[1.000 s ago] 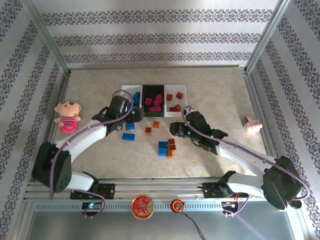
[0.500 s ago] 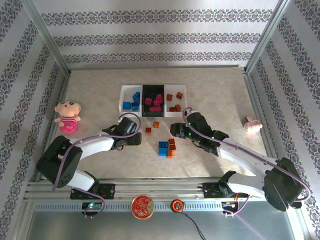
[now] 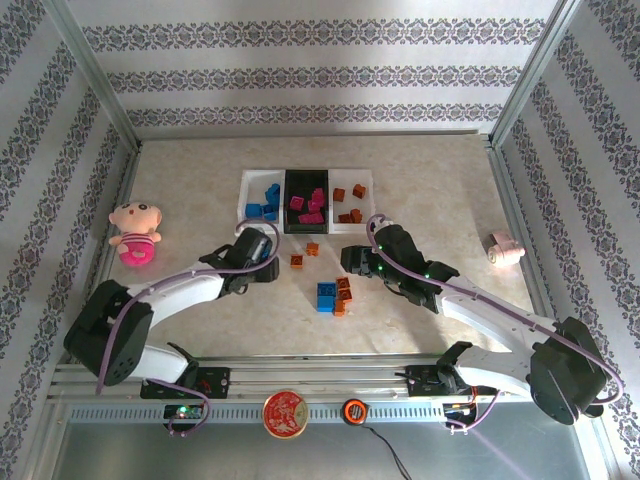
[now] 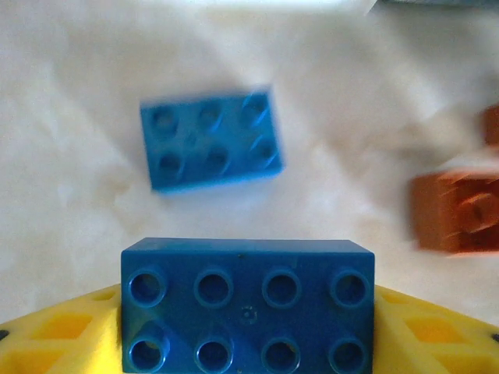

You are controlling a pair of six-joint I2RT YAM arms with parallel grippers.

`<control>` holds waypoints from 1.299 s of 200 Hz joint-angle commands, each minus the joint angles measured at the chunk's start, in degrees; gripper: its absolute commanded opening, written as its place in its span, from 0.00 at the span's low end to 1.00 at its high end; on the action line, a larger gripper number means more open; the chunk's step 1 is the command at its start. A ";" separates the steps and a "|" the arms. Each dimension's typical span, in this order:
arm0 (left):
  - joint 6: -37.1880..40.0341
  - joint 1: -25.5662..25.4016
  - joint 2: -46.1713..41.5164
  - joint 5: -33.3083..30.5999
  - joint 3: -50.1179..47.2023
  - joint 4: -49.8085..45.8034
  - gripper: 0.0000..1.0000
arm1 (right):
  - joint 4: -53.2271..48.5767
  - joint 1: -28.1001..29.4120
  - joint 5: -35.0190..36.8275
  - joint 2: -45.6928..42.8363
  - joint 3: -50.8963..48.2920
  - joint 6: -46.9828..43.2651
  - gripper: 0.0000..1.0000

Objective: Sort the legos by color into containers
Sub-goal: Pick up the lego from the center of the table, then place the lego in the container, then pick up the lego from the center of the table.

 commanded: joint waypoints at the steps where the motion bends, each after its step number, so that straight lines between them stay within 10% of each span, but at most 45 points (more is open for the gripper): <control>1: 1.90 2.30 -1.82 0.80 7.68 -0.85 0.58 | 0.78 0.63 0.00 0.60 0.09 0.77 0.66; 88: 4.46 13.39 23.53 4.12 35.43 -3.64 0.59 | 0.26 0.89 -0.39 0.41 -0.08 1.13 0.66; 132: 4.92 15.23 29.29 5.38 44.34 -8.74 0.83 | -1.02 0.98 -0.58 -1.12 -0.08 1.23 0.66; 215: -1.55 6.67 2.40 5.84 9.48 2.40 0.93 | -0.93 0.93 0.43 -1.35 0.00 1.37 0.67; 260: 0.03 3.31 3.56 2.89 1.37 5.95 1.00 | -0.02 0.91 0.36 -1.01 -0.08 1.57 0.67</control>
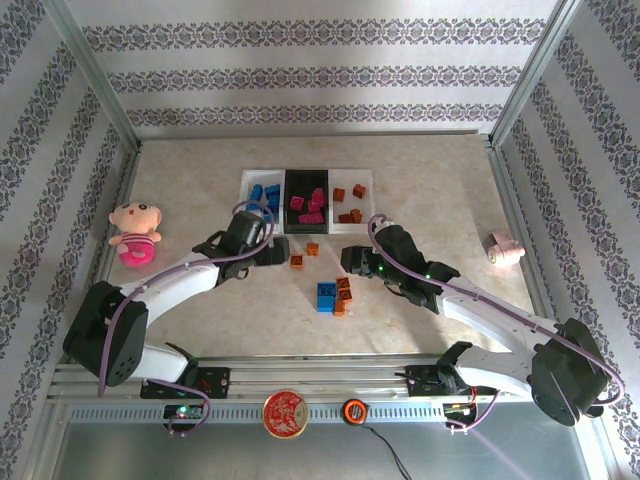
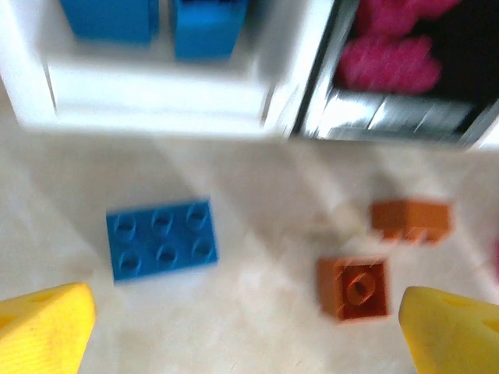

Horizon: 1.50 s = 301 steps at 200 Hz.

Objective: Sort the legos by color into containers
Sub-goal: Pick up the lego from the center of the table, then place the lego in the container.

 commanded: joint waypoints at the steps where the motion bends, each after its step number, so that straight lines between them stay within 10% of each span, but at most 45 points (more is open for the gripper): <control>1: 0.38 -0.16 2.66 -2.70 -0.91 4.43 1.00 | 0.65 0.81 0.34 -0.52 -0.08 0.46 0.67; 103: 3.93 2.55 18.11 -7.91 3.49 13.85 0.70 | -0.32 0.89 0.60 -2.65 -0.89 0.64 0.67; 150: 1.26 2.59 8.02 -4.78 -0.74 14.72 0.49 | 0.29 0.98 0.18 -1.39 -0.78 0.64 0.66; 191: 2.43 4.19 0.86 -5.15 6.83 6.49 0.47 | 1.05 1.24 -0.29 -0.16 -0.35 0.61 0.66; 246: 1.74 10.74 18.91 -1.53 25.17 3.20 0.49 | -0.08 1.85 -0.51 0.69 -0.34 0.89 0.66; 301: 0.07 12.01 23.37 3.07 34.69 0.07 0.85 | -4.50 4.73 1.91 1.32 -0.23 1.75 0.66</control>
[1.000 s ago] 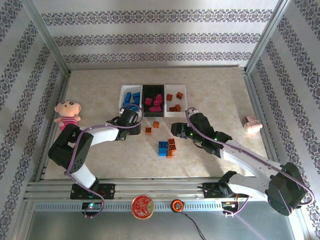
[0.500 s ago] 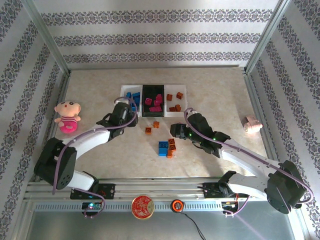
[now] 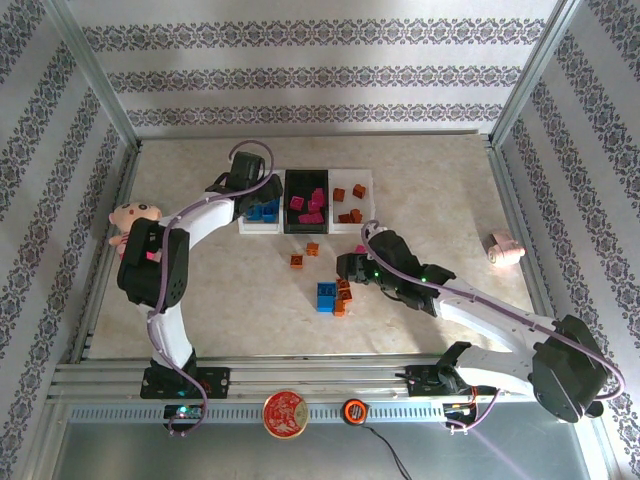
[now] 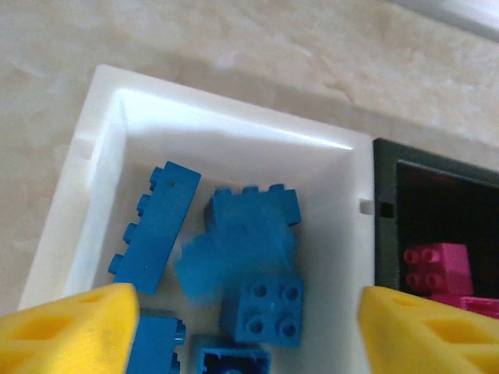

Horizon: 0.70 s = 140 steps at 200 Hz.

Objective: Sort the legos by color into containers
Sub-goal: Place the lego in the container, then pick up the lego from the center of the table.

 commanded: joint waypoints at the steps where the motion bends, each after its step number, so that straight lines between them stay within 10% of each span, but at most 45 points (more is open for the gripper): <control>1: -0.92 -0.02 -4.14 3.09 2.14 -2.62 0.85 | -3.12 1.16 1.93 0.93 0.08 1.44 0.67; 33: -0.93 -3.67 -16.59 4.27 -5.63 0.40 1.00 | -3.25 1.27 4.62 4.72 0.42 3.15 0.67; 140: -9.34 -12.42 -49.96 2.76 -45.06 7.16 1.00 | -0.07 -2.31 8.19 28.77 11.53 6.97 0.62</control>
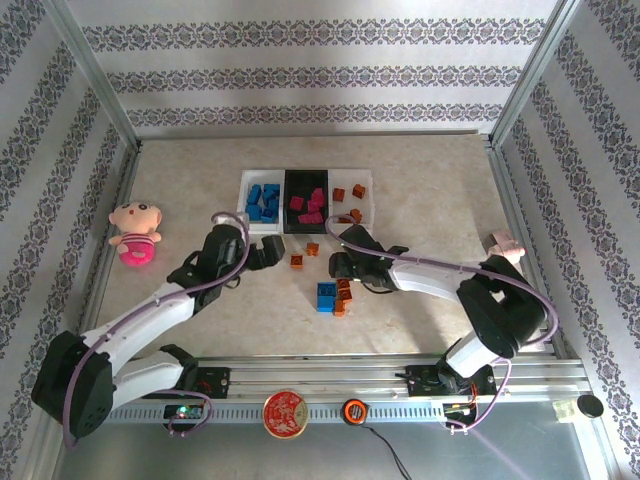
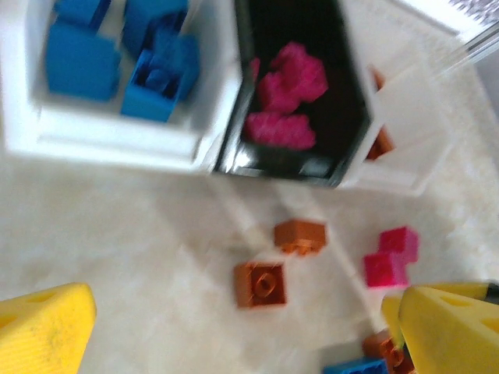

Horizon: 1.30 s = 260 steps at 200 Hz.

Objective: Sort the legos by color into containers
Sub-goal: Pick up the lego from the center of the table, then place the lego in the container.

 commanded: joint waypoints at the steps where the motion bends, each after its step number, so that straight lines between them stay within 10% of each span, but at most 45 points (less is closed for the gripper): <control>1: -2.16 -0.36 -4.20 -0.64 -2.12 0.56 1.00 | 0.15 -1.02 3.24 2.76 2.33 2.51 0.61; 123: -0.18 -0.37 -6.46 -0.19 -6.86 0.34 1.00 | 0.14 -0.17 -0.70 -1.24 2.63 -4.76 0.20; 169: 1.32 -0.38 -8.79 -0.37 -7.77 -0.05 1.00 | -1.27 2.78 -7.99 -4.21 11.53 -9.66 0.19; 260: 1.97 -0.42 -8.45 2.81 -6.86 -3.59 1.00 | -6.89 -3.12 -5.40 24.13 44.76 -10.71 0.26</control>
